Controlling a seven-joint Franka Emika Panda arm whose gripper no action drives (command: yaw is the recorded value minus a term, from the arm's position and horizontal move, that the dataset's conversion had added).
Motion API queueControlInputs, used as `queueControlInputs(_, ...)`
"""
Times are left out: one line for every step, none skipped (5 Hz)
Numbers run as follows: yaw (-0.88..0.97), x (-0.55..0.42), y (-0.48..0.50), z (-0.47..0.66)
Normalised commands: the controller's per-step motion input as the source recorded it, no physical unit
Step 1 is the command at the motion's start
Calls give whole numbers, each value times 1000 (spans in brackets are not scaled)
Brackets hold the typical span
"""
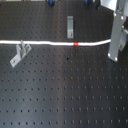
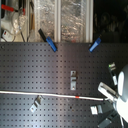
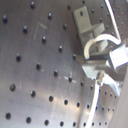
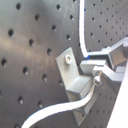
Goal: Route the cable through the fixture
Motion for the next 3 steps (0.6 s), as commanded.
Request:
queueControlInputs(-300, -105, 57, 198)
queueControlInputs(0, -51, -226, 5)
queueControlInputs(69, 93, -437, -233)
